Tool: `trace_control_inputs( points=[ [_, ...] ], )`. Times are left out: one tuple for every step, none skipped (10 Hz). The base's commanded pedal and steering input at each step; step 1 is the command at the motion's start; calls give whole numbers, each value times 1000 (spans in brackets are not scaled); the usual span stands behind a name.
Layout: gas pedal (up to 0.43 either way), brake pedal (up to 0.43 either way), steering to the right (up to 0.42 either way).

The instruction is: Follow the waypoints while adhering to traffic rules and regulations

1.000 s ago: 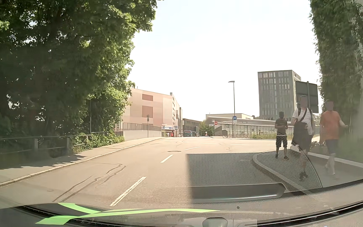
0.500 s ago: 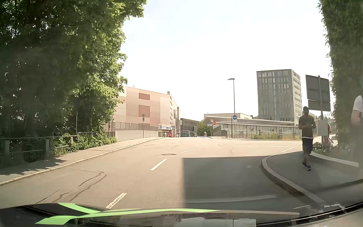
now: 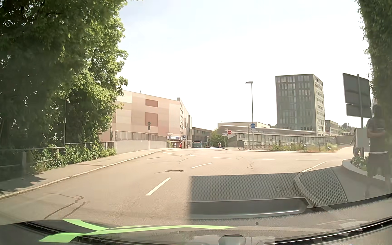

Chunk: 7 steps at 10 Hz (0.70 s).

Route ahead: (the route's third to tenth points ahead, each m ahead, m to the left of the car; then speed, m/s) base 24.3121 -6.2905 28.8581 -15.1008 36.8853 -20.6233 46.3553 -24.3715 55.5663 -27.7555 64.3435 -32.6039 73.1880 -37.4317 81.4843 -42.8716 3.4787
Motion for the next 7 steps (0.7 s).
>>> trace_control_inputs(
  points=[
    [47,0,22],
    [47,0,17],
    [47,0,15],
    [47,0,15],
    [47,0,15],
    [47,0,16],
    [47,0,19]
  ],
)
